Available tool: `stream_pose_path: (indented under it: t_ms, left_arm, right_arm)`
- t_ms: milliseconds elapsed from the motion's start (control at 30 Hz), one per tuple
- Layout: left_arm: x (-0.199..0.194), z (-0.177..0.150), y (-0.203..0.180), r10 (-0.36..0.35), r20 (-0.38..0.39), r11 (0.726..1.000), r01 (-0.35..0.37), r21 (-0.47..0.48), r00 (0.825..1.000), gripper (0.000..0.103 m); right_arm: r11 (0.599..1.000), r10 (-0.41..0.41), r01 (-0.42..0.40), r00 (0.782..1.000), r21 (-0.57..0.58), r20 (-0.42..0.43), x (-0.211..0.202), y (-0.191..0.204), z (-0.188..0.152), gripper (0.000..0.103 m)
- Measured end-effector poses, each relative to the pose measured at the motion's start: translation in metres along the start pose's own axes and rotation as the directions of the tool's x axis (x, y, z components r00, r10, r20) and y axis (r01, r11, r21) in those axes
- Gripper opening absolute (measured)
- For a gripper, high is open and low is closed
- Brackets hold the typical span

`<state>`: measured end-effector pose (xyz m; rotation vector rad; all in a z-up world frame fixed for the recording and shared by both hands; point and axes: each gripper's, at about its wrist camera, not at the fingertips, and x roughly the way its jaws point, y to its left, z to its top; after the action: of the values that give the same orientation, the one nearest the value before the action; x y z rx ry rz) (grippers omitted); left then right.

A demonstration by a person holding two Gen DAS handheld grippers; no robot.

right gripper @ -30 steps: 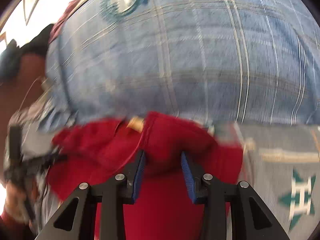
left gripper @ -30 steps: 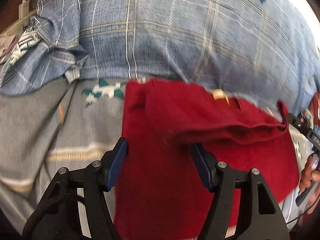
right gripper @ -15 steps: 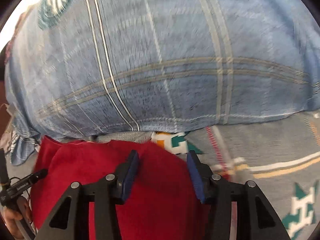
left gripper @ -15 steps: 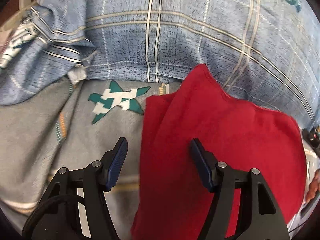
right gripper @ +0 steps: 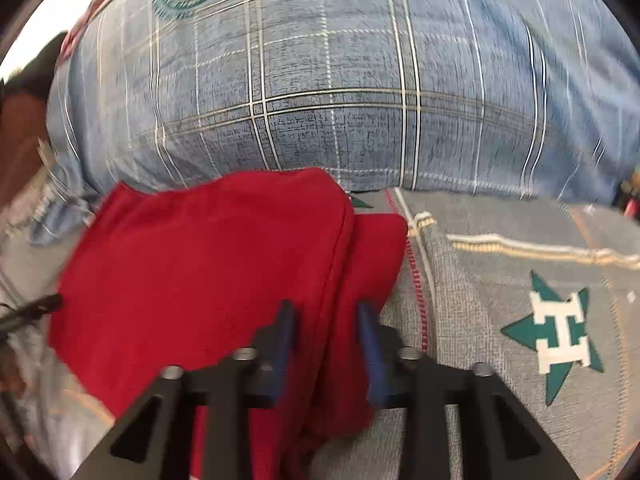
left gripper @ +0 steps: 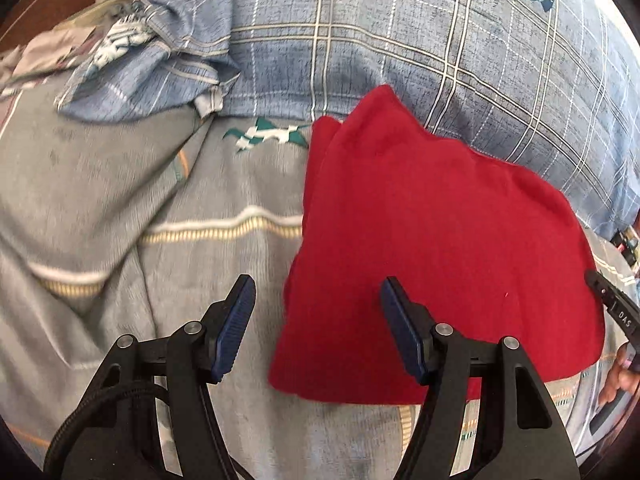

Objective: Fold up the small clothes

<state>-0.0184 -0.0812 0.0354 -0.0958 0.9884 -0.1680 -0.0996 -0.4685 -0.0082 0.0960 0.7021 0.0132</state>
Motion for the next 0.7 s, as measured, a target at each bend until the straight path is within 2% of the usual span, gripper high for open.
stream_pose_path:
  t_ms: [67, 133, 167, 233, 267, 333, 400, 433, 467, 533, 600, 700]
  left_arm:
    - [-0.001, -0.005, 0.004, -0.01, 0.026, 1.0, 0.01, -0.015, 1.0, 0.065]
    - [-0.001, -0.009, 0.008, -0.006, 0.048, 0.999, 0.008, -0.038, 0.999, 0.065]
    - [0.001, -0.01, 0.009, -0.008, 0.046, 0.999, 0.01, -0.042, 0.999, 0.066]
    - [0.005, -0.007, 0.01, -0.011, 0.05, 0.999, 0.013, -0.038, 0.999, 0.066]
    - [0.007, -0.006, 0.01, -0.007, 0.057, 0.999, 0.009, -0.034, 0.998, 0.066]
    - [0.005, -0.005, 0.01, 0.0, 0.065, 1.0, 0.002, -0.026, 0.998, 0.065]
    - [0.003, -0.005, 0.009, 0.008, 0.073, 1.0, -0.007, -0.016, 0.997, 0.066]
    - [0.004, -0.005, 0.008, 0.012, 0.074, 1.0, -0.011, -0.01, 0.997, 0.066]
    - [0.003, -0.006, 0.007, 0.016, 0.077, 1.0, -0.016, -0.003, 0.997, 0.065]
    - [0.003, -0.005, 0.005, 0.025, 0.083, 1.0, -0.026, 0.009, 0.996, 0.065]
    - [0.004, -0.004, 0.005, 0.025, 0.085, 1.0, -0.026, 0.016, 0.996, 0.065]
    - [0.006, -0.004, 0.005, 0.026, 0.085, 0.999, -0.028, 0.023, 0.996, 0.066]
  right_arm:
    - [0.998, -0.036, 0.036, 0.999, -0.047, 0.0, -0.002, 0.008, 0.003, 0.015]
    - [0.994, -0.052, 0.056, 0.998, -0.09, 0.04, -0.018, 0.01, 0.01, 0.013]
    - [0.99, -0.072, 0.079, 0.995, -0.116, 0.063, -0.026, 0.012, 0.012, 0.002]
    - [0.965, -0.185, 0.198, 0.978, -0.173, 0.092, -0.028, 0.015, 0.008, 0.0]
    - [0.954, -0.224, 0.234, 0.972, -0.188, 0.073, -0.021, 0.013, 0.003, 0.0]
    - [0.976, -0.173, 0.168, 0.984, -0.139, -0.03, -0.007, 0.0, -0.006, 0.0]
    - [0.989, -0.132, 0.13, 0.991, -0.063, -0.023, -0.014, -0.011, -0.012, 0.003]
    - [0.993, -0.115, 0.115, 0.993, -0.021, -0.005, -0.021, -0.018, -0.015, 0.014]
    - [0.995, -0.1, 0.1, 0.995, 0.018, 0.002, -0.025, -0.023, -0.018, 0.034]
    - [0.992, -0.074, 0.071, 0.997, 0.106, 0.023, -0.031, -0.03, -0.023, 0.05]
    - [0.987, -0.001, -0.004, 1.0, 0.159, 0.028, -0.029, -0.034, -0.026, 0.058]
    - [0.977, 0.029, -0.029, 1.0, 0.21, 0.004, -0.017, -0.032, -0.025, 0.065]
